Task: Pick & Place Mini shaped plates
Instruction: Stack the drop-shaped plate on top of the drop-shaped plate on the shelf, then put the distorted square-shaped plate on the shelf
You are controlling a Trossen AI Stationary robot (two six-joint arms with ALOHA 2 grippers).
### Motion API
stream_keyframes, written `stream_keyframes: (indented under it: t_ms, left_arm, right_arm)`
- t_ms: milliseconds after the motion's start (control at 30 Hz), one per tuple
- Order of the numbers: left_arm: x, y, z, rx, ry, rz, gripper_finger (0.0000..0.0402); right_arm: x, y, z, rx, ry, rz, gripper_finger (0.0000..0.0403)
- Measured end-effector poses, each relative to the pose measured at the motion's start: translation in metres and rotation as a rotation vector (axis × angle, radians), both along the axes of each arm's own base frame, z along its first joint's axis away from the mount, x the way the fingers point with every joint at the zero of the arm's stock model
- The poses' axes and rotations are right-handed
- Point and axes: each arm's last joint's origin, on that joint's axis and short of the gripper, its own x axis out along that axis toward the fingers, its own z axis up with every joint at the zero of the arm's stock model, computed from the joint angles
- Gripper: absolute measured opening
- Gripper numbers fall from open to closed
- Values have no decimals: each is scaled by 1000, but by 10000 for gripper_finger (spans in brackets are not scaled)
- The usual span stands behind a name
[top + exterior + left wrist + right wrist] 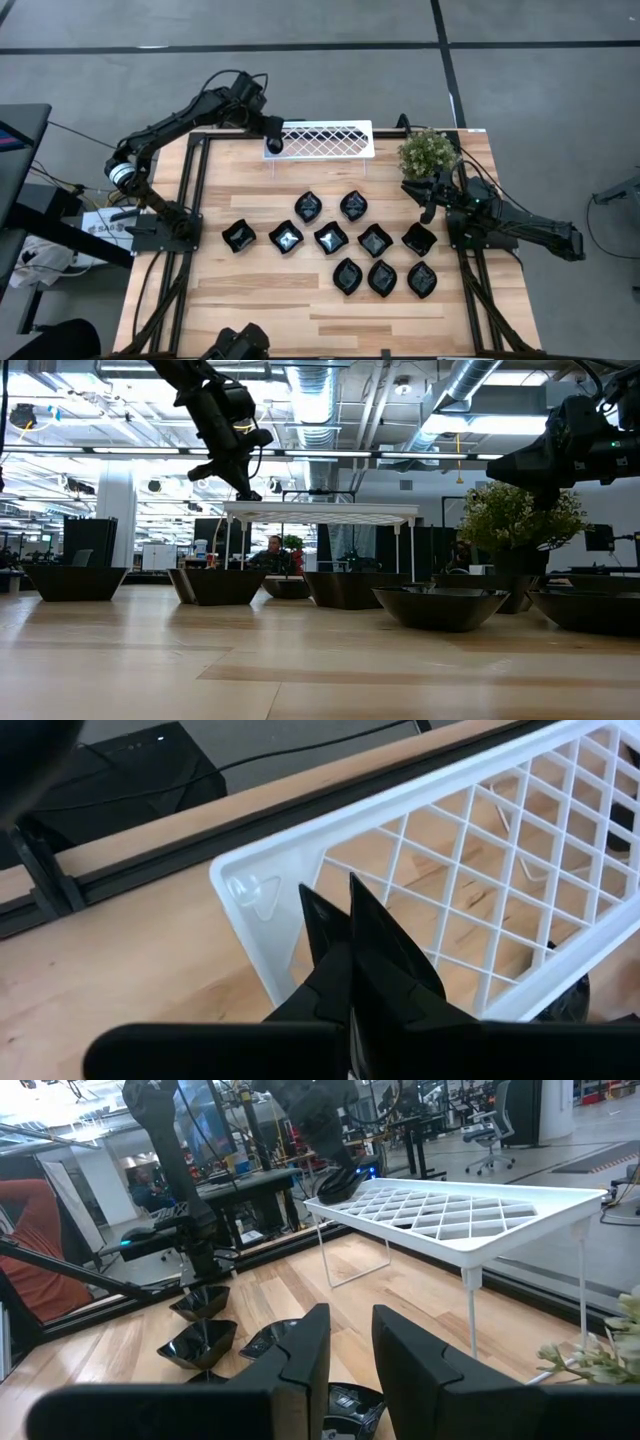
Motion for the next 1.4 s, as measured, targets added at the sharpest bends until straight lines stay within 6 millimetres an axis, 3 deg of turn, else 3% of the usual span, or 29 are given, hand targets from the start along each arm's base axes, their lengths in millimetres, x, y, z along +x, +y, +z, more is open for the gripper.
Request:
stream_keyframes:
  t_ms: [467, 933, 1400]
  left_arm:
    - [1, 0, 0, 0, -8, 10, 13]
    - [6, -6, 1, 32, 19, 4, 71]
    - [-7, -24, 35, 81, -32, 49, 88]
  right_arm:
    - [0, 0, 0, 0, 0, 0, 74]
    - [0, 0, 0, 0, 0, 0, 74]
    - [0, 0, 0, 0, 0, 0, 74]
